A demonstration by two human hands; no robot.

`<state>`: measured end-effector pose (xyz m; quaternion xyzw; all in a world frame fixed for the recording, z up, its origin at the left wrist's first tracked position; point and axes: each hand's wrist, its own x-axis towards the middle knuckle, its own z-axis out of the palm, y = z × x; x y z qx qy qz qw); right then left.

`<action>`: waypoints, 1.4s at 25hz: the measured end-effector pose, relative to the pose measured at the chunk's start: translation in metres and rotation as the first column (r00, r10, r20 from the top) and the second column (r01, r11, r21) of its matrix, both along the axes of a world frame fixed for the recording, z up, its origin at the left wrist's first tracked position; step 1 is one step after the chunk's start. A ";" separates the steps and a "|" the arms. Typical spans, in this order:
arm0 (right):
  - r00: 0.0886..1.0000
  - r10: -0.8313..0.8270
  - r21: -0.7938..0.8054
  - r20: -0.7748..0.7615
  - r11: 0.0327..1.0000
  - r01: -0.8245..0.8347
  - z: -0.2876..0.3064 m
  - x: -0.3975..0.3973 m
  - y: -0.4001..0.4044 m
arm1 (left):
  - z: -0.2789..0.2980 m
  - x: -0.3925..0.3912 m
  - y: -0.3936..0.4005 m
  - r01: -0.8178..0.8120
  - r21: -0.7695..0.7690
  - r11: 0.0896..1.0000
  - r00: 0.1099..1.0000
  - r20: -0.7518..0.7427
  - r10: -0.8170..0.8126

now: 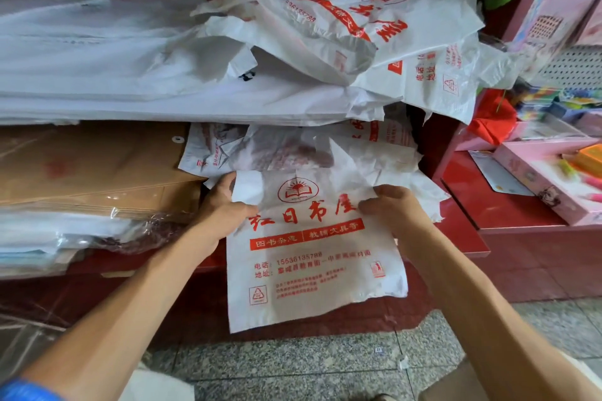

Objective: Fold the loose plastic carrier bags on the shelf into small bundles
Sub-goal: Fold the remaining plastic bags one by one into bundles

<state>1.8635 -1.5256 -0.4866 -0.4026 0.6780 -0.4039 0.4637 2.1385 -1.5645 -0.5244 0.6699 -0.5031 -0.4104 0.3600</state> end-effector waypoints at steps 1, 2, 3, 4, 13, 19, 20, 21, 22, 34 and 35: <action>0.977 0.017 -0.028 -0.212 0.999 -0.024 -0.001 -0.001 -0.001 | 0.000 0.000 -0.001 0.005 -0.027 1.000 1.000 -0.031 -0.006; 0.901 0.054 -0.037 -0.430 0.996 -0.077 -0.002 -0.003 -0.002 | 0.002 0.001 -0.003 0.015 -0.046 0.999 0.999 -0.049 -0.017; 0.791 0.108 -0.015 -0.602 0.989 -0.146 -0.001 -0.004 -0.001 | 0.002 0.001 -0.004 0.034 -0.061 0.998 0.998 -0.057 -0.038; 0.713 0.172 0.038 -0.680 0.979 -0.200 0.001 -0.005 0.000 | 0.003 0.002 -0.007 0.062 -0.067 0.996 0.996 -0.058 -0.066; 0.783 0.309 0.194 -0.540 0.951 -0.242 -0.006 -0.024 -0.003 | 0.014 -0.025 -0.023 0.213 -0.282 0.935 0.974 0.138 -0.181; 0.806 0.303 0.172 -0.509 0.953 -0.250 -0.009 -0.019 -0.014 | -0.001 -0.023 -0.024 0.295 -0.238 0.925 0.899 0.398 -0.184; 0.784 0.319 0.182 -0.532 0.948 -0.262 -0.008 -0.019 -0.015 | 0.000 -0.023 -0.024 0.288 -0.267 0.920 0.916 0.358 -0.183; 0.754 0.340 0.199 -0.562 0.941 -0.275 -0.007 -0.020 -0.015 | 0.001 -0.023 -0.023 0.252 -0.289 0.924 0.946 0.275 -0.172; 0.718 0.365 0.224 -0.593 0.931 -0.288 -0.006 -0.022 -0.015 | 0.004 -0.023 -0.023 0.203 -0.296 0.933 0.973 0.164 -0.160; 0.667 0.530 0.280 -0.523 0.846 -0.453 0.015 -0.042 0.007 | 0.021 -0.035 -0.033 0.087 -0.429 0.899 0.936 -0.275 -0.222; 0.688 0.511 0.267 -0.516 0.859 -0.437 0.014 -0.041 0.006 | 0.016 -0.034 -0.037 0.116 -0.406 0.907 0.961 -0.186 -0.206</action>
